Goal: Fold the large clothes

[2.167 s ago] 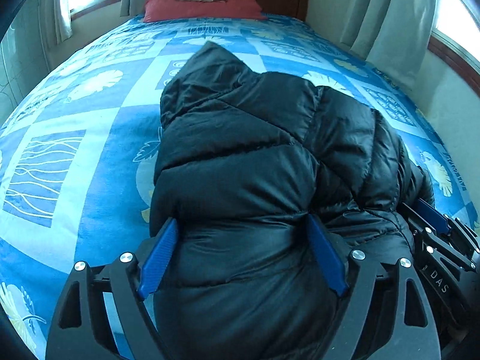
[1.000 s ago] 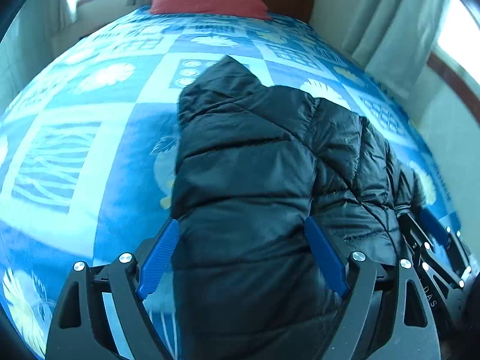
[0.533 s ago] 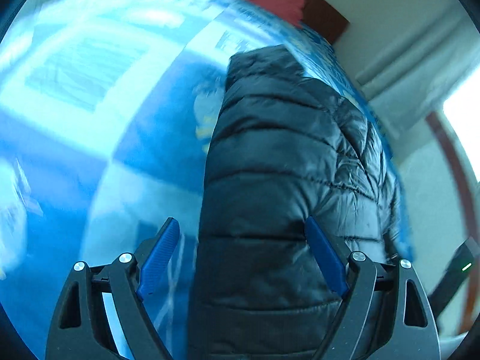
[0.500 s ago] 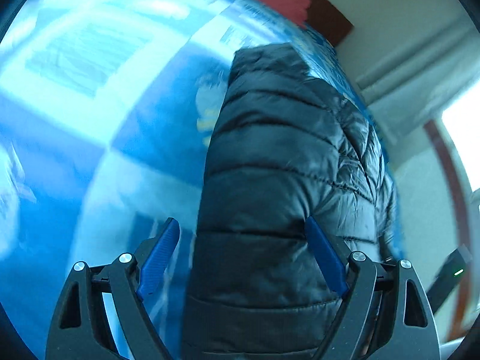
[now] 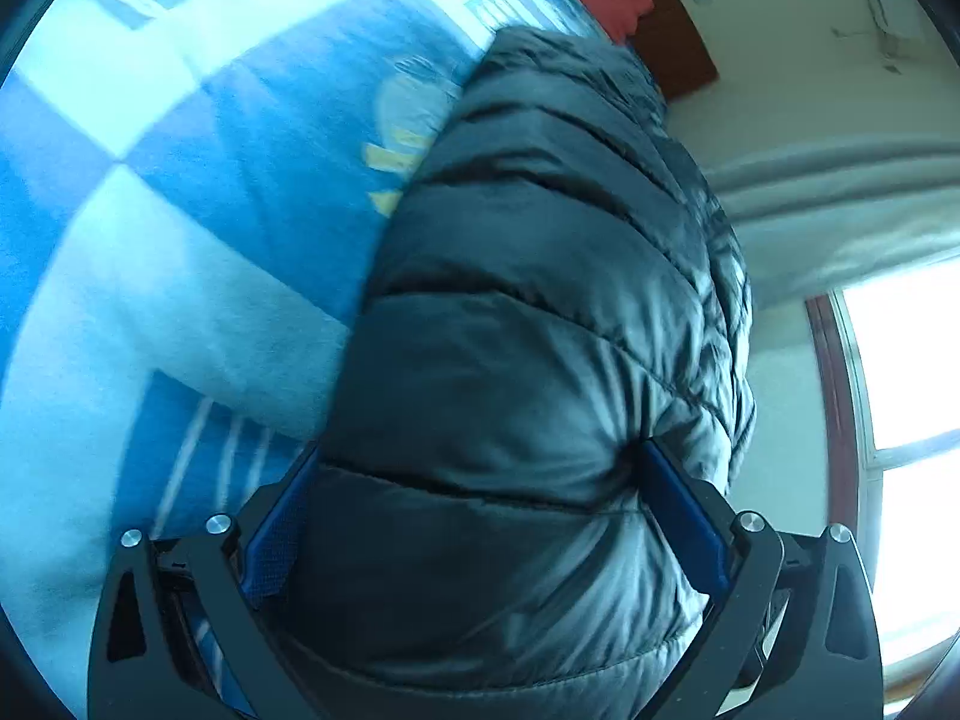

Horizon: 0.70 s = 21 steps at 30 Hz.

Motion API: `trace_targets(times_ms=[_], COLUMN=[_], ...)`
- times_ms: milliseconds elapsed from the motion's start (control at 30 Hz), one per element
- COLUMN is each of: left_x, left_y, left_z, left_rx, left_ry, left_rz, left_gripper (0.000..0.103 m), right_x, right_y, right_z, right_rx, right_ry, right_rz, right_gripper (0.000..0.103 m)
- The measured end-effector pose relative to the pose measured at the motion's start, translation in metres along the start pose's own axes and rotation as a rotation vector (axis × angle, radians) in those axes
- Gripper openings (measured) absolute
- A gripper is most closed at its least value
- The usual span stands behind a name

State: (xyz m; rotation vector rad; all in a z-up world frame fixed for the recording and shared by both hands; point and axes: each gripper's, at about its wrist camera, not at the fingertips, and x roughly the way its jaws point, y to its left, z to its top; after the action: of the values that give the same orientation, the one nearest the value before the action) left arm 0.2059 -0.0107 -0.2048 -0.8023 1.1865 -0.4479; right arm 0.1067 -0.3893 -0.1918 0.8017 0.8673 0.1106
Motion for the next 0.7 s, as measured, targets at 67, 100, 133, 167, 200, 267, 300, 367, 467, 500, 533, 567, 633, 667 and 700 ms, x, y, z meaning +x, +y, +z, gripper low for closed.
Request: trace_targets(times_ms=[67, 100, 133, 167, 200, 267, 300, 367, 467, 500, 533, 567, 633, 667, 700], left_x=[0.004, 0.006, 0.006, 0.006, 0.005, 0.005, 0.005, 0.006, 0.004, 0.001, 0.001, 0.000, -0.001, -0.003, -0.005], left_y=[-0.004, -0.005, -0.006, -0.007, -0.008, -0.012, -0.014, -0.017, -0.024, -0.024, -0.026, -0.026, -0.029, -0.030, -0.029], left_z=[-0.002, -0.002, -0.002, -0.004, -0.004, -0.006, -0.006, -0.006, -0.012, -0.011, -0.012, -0.012, -0.014, -0.015, -0.015], left_rx=[0.016, 0.020, 0.024, 0.026, 0.030, 0.043, 0.051, 0.064, 0.078, 0.080, 0.085, 0.088, 0.095, 0.101, 0.104], left_ry=[0.012, 0.015, 0.017, 0.018, 0.018, 0.012, 0.010, 0.008, 0.001, 0.001, 0.000, -0.001, -0.004, -0.007, -0.008], left_rz=[-0.005, -0.005, -0.008, -0.010, -0.009, -0.003, 0.000, 0.000, -0.002, -0.003, -0.003, -0.003, 0.001, 0.003, 0.004], left_gripper=[0.099, 0.099, 0.099, 0.099, 0.099, 0.098, 0.098, 0.098, 0.097, 0.097, 0.097, 0.097, 0.097, 0.097, 0.097], right_x=[0.003, 0.004, 0.005, 0.007, 0.007, 0.007, 0.006, 0.003, -0.002, -0.004, -0.007, -0.008, -0.011, -0.012, -0.013], right_y=[0.003, 0.003, 0.002, 0.001, 0.000, 0.001, 0.001, 0.003, 0.008, 0.011, 0.013, 0.014, 0.019, 0.022, 0.025], right_z=[0.001, 0.001, 0.002, 0.001, 0.001, 0.000, 0.000, -0.001, -0.003, -0.004, -0.005, -0.005, -0.009, -0.009, -0.010], right_rx=[-0.019, -0.019, -0.013, 0.003, 0.010, 0.008, 0.007, 0.004, -0.006, -0.013, -0.017, -0.022, -0.038, -0.046, -0.054], right_ry=[0.014, 0.022, 0.030, 0.040, 0.041, 0.035, 0.030, 0.020, -0.004, -0.017, -0.026, -0.032, -0.042, -0.046, -0.049], right_rz=[0.008, 0.019, 0.041, 0.069, 0.083, 0.099, 0.103, 0.108, 0.108, 0.108, 0.109, 0.108, 0.103, 0.100, 0.100], right_gripper=[0.087, 0.084, 0.075, 0.068, 0.065, 0.058, 0.057, 0.051, 0.047, 0.046, 0.044, 0.043, 0.041, 0.040, 0.039])
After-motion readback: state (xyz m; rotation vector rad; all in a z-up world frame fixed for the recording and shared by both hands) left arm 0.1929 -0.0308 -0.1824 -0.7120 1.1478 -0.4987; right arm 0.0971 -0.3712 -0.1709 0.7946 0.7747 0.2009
